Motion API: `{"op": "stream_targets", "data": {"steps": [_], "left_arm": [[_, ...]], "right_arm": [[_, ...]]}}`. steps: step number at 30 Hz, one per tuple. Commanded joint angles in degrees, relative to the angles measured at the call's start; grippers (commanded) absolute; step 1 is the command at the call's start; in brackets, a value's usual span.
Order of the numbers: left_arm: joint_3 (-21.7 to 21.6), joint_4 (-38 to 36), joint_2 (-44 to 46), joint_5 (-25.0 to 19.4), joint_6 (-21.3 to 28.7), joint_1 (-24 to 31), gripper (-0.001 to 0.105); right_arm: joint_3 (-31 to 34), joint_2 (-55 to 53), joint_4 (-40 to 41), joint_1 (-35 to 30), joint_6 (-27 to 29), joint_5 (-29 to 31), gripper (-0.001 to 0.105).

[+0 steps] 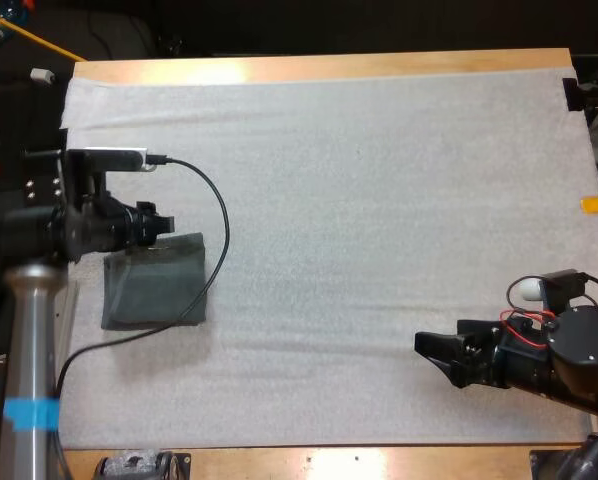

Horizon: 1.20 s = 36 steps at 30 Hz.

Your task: Pick towel from pile, fold and stack

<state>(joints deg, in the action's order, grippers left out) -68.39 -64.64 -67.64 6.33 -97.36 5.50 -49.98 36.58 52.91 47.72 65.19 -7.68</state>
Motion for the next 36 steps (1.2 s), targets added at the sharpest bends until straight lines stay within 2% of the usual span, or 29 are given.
{"op": "stream_targets", "data": {"steps": [1,6,12,17,26,31,36], "left_arm": [[-0.3,-0.9,1.7,2.0,-0.8,0.0,0.064],[-0.3,-1.3,7.1,7.3,-1.6,0.0,0.064],[0.3,-2.0,11.7,7.6,-1.6,0.0,0.064],[2.2,-3.4,12.9,7.6,-1.2,0.0,0.064],[4.3,-4.7,13.0,7.6,-0.3,-1.4,0.064],[4.3,-4.7,13.0,7.2,0.2,-4.3,0.064],[4.3,-5.1,13.0,5.9,1.3,-4.7,0.064]], "right_arm": [[-0.4,0.1,-0.4,-0.2,1.0,1.4,0.072],[-0.4,2.9,-0.4,-0.2,3.6,6.2,0.072],[-0.4,8.1,-1.7,-3.4,7.4,7.7,0.072],[-0.4,10.6,-3.7,-11.9,11.8,6.3,0.072],[-0.4,10.8,-3.1,-32.2,18.3,-2.7,0.072],[-0.4,10.8,1.9,-42.1,23.8,-4.1,0.072],[-0.5,10.2,7.7,-48.9,30.7,-3.8,0.072]]}}
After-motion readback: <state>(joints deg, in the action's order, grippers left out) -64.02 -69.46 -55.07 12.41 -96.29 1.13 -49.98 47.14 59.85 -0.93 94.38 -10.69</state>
